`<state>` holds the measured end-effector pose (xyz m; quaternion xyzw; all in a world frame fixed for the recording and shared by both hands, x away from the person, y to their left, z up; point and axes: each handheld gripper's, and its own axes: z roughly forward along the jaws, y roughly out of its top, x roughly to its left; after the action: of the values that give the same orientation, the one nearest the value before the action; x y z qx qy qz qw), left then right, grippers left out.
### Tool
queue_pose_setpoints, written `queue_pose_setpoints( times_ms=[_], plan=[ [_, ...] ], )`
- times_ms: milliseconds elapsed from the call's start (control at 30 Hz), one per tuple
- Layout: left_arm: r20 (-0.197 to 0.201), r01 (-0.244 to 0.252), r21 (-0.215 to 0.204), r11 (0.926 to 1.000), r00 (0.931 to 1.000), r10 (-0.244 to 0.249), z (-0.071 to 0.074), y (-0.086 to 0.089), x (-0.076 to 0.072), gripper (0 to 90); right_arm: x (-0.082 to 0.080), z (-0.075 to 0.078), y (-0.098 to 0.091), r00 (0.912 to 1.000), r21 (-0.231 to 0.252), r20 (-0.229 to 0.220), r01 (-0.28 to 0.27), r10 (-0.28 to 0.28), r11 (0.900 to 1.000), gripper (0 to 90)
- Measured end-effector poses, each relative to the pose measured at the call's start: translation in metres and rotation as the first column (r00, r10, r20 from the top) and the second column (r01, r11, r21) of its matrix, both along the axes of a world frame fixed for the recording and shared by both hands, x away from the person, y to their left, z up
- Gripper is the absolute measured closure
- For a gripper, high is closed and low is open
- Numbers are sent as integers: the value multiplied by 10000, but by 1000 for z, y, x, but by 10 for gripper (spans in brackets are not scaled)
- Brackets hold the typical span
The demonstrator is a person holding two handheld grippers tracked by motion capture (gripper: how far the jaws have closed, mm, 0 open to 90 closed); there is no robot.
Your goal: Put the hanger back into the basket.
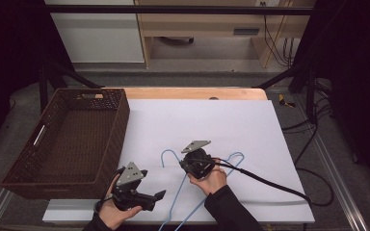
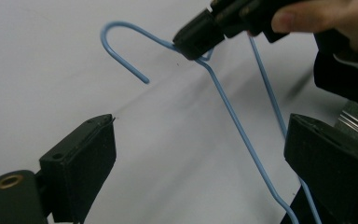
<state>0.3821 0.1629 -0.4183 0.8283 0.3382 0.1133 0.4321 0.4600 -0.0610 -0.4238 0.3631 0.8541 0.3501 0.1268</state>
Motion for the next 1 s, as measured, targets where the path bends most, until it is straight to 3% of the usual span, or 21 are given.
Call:
queue_pose_setpoints(
  times_ms=[367, 767, 1000],
  plan=[
    [-844, 316, 490, 9983, 9961, -274, -21, -29, 8, 175, -2, 5, -2, 9998, 130, 209, -23, 21, 9999, 863],
    [-1602, 591, 778, 9952, 9860, -460, -28, -56, 29, 388, -3, 8, -4, 9996, 163, 264, -30, 25, 9999, 863],
    [-1762, 474, 744, 9961, 9838, -337, -29, -64, 34, 554, -3, 8, -4, 9995, 182, 311, -91, 86, 9998, 863]
  ],
)
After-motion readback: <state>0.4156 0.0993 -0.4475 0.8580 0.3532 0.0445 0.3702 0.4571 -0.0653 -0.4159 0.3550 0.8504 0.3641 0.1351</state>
